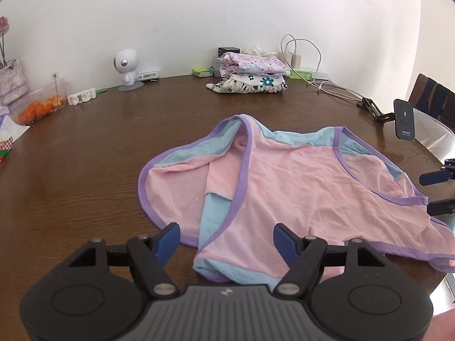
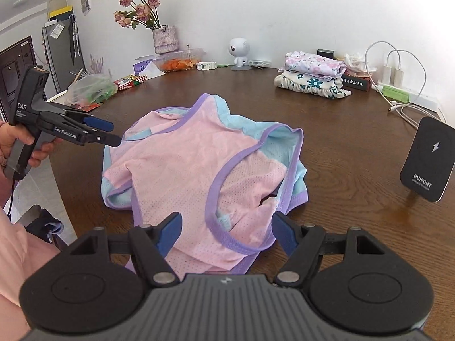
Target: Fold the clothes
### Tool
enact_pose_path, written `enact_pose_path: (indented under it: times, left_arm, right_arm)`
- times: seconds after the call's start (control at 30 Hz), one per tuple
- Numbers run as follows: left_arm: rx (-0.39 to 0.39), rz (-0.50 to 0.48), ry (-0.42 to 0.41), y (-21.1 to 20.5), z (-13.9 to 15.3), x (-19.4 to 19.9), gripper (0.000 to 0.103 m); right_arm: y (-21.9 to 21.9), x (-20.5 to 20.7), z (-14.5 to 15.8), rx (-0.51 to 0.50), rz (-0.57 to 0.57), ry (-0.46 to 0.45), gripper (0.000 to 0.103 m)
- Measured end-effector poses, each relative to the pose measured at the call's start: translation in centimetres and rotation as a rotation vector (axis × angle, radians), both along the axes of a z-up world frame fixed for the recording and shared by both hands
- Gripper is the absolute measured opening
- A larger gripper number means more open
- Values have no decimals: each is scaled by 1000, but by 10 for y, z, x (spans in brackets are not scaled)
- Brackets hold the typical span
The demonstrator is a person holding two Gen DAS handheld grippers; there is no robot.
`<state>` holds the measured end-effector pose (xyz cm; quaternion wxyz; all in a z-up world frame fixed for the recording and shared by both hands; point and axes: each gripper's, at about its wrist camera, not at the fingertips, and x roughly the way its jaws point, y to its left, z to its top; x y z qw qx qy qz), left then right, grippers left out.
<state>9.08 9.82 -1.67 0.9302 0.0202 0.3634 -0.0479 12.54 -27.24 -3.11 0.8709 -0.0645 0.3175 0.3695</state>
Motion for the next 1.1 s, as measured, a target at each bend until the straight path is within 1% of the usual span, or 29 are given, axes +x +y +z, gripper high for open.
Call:
enact_pose_path:
  times: [0.07,0.13,0.17,0.2,0.23,0.27,0.37,0.4,0.43,0.47,0.5,0.53,0.57,0.7,0.8,0.9,1.0,1.1]
  left_arm:
    - [-9,4,7,0,-2,-3,60]
    - [-8,6,22,-1,-6,-2,49]
    - [-5,10,29,-1,-8,0,45]
    - [-4,12,36,-1,-10,1,39]
    - [-4,14,43,-1,-13,3,36]
    - [-8,16,48,0,-14,4,29]
    - [-13,17,42,1,-18,6,26]
    - [-10,14,39,1,-18,6,24]
    - [-5,11,37,1,-19,6,22]
    - [4,6,34,1,-19,7,16]
    - [13,1,32,1,-20,9,13]
    - [23,-6,30,1,-20,11,11]
    - [35,-13,28,2,-21,14,10]
    - [107,-32,27,2,-21,38,8]
    - [179,-45,27,0,-22,68,7]
    - [245,-51,26,-3,-24,103,6]
    - [277,-51,25,-8,-26,137,6]
    - [294,-54,24,-14,-27,166,6]
  right_arm:
    - [2,0,-4,-9,-13,3,62]
    - [5,0,-8,-25,-26,1,60]
    - [7,0,-9,-34,-32,-1,54]
    - [9,1,-11,-42,-35,2,51]
    - [10,1,-12,-49,-37,6,47]
    - [11,2,-13,-56,-39,9,40]
    - [14,3,-15,-74,-45,16,33]
    - [15,3,-16,-80,-47,18,32]
    - [15,3,-16,-83,-46,25,26]
    - [16,4,-16,-85,-44,33,20]
    - [16,3,-16,-89,-44,35,19]
    - [17,3,-15,-91,-40,45,12]
    - [19,2,-14,-86,-34,63,9]
    - [26,-1,-12,-62,-9,135,7]
    - [32,-3,-10,-43,9,189,6]
    - [49,-5,-13,14,74,253,6]
    - [74,-6,-15,63,136,296,6]
    - [100,-3,-18,90,176,302,6]
